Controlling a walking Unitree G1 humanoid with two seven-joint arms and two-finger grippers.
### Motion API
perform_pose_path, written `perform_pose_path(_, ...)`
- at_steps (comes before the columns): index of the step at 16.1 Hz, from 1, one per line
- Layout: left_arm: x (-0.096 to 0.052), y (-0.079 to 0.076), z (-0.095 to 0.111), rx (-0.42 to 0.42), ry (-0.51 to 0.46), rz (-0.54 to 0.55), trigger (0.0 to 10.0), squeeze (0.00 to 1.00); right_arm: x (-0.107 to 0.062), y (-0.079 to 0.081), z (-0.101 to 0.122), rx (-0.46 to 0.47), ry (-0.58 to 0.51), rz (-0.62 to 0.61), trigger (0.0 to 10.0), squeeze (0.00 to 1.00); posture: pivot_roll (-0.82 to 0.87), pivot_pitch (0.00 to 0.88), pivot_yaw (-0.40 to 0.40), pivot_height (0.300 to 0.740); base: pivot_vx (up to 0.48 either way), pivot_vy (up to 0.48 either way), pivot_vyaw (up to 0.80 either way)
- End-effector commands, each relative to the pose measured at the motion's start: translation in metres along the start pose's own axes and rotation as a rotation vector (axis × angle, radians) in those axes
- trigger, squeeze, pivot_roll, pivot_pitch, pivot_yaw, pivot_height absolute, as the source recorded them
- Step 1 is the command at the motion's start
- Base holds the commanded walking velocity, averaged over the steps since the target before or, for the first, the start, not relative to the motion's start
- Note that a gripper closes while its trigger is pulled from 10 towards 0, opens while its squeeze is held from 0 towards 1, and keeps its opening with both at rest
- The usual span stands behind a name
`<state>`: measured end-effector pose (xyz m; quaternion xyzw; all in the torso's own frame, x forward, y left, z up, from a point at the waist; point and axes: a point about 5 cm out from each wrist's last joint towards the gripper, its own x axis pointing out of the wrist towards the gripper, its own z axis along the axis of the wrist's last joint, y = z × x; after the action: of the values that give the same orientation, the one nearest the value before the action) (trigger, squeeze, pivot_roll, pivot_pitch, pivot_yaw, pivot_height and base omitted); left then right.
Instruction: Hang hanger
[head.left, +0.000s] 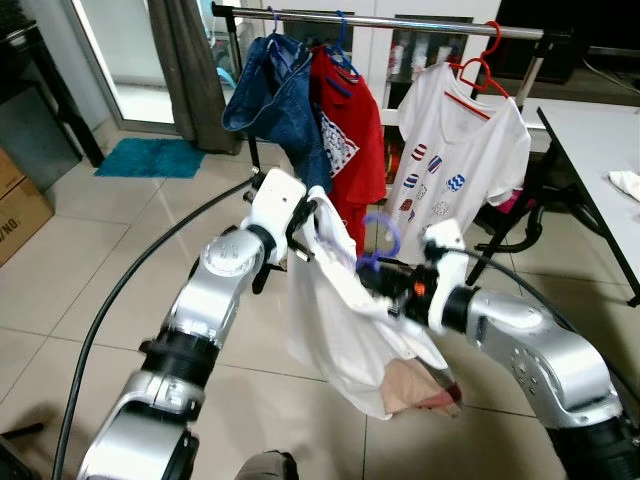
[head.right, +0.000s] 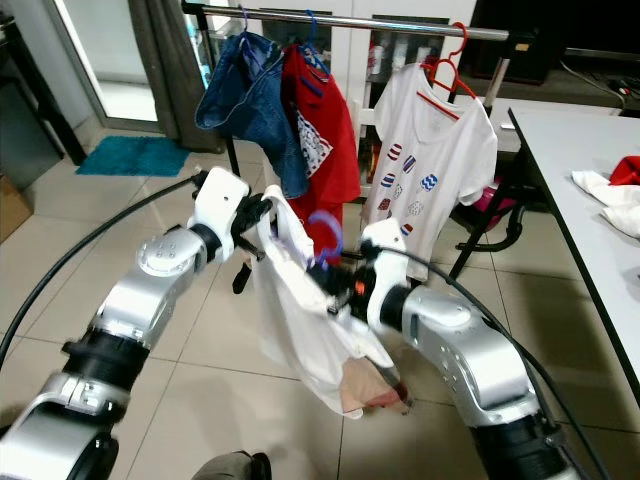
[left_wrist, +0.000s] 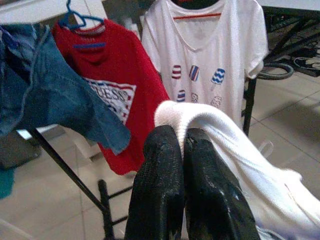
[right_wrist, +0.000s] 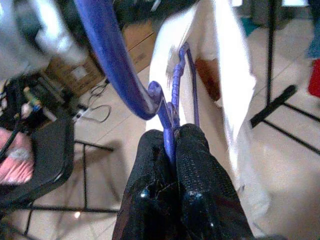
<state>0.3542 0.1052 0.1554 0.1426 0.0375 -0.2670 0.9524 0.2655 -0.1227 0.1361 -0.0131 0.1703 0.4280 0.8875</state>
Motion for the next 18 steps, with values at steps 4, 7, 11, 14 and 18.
perform_pose_path(4,0.003,0.01,0.004,0.027,0.044,0.007,0.0,0.0,0.0,0.017,-0.002,-0.02,0.028,0.118,10.0,0.0,-0.01,0.0,0.065,0.74,0.0,0.0,0.0)
perform_pose_path(7,0.002,0.005,-0.005,0.026,0.086,-0.03,1.9,0.0,0.0,0.018,0.001,0.0,-0.001,0.125,10.0,0.0,0.0,0.0,0.067,0.74,0.0,0.0,0.0)
perform_pose_path(11,0.001,-0.004,-0.007,-0.039,0.09,-0.115,10.0,1.0,-0.001,0.019,0.003,0.006,-0.012,0.14,10.0,0.0,0.0,0.0,0.062,0.74,0.0,0.0,0.0)
perform_pose_path(14,-0.002,-0.004,-0.013,-0.038,0.134,-0.168,10.0,1.0,-0.001,0.019,0.004,0.014,-0.017,0.148,10.0,0.0,0.0,0.0,0.062,0.74,0.0,0.0,0.0)
perform_pose_path(18,-0.009,0.013,-0.01,0.024,0.091,-0.148,10.0,1.0,0.002,0.004,0.003,-0.03,-0.003,0.001,10.0,0.0,0.0,0.0,0.062,0.74,0.0,0.0,0.0)
